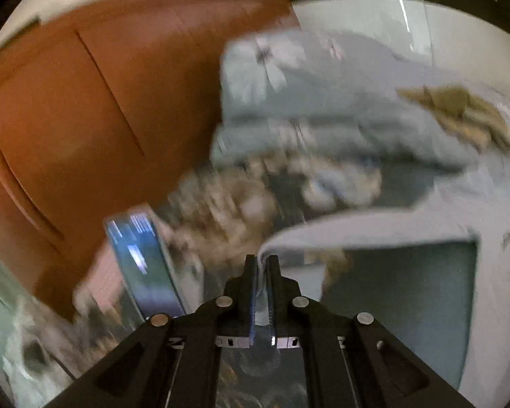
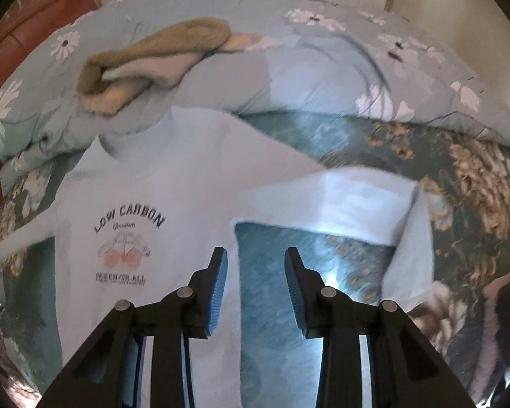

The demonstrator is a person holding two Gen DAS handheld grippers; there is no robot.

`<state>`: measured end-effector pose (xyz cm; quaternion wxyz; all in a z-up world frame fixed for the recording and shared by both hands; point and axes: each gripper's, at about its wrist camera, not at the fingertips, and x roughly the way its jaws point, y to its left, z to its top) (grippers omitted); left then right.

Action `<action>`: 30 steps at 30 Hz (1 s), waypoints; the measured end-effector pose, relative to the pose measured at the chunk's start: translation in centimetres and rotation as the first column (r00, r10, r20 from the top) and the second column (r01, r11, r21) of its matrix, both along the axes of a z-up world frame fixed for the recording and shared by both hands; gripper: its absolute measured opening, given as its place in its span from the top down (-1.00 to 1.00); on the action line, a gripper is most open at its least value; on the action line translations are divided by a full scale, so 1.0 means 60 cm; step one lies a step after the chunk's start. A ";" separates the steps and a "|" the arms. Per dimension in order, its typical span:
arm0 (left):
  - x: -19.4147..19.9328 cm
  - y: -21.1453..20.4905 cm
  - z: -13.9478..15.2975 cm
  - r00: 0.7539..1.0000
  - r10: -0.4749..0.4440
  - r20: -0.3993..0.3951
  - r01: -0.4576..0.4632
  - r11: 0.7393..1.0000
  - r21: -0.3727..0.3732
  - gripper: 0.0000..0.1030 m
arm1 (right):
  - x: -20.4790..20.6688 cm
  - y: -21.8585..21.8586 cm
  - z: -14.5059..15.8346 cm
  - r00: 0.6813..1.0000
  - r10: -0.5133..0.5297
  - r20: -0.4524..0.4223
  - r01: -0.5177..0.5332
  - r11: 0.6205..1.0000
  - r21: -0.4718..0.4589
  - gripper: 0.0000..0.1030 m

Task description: Fold clothes

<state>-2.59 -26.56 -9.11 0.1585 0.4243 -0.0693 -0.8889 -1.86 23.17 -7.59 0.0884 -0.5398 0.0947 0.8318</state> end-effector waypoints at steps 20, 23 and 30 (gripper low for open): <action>0.141 -0.088 -0.134 0.966 0.203 0.159 -0.257 0.717 0.648 0.04 | -0.006 -0.044 -0.038 0.996 0.064 0.063 -0.062 0.997 -0.037 0.30; 0.119 -0.096 -0.150 0.965 0.200 0.168 -0.260 0.669 0.696 0.04 | -0.005 -0.050 -0.040 0.996 0.067 0.066 -0.064 0.997 -0.046 0.31; 0.050 -0.086 -0.166 0.972 0.140 0.189 -0.234 0.670 0.704 0.86 | -0.005 -0.052 -0.042 0.995 0.070 0.071 -0.066 0.996 -0.051 0.31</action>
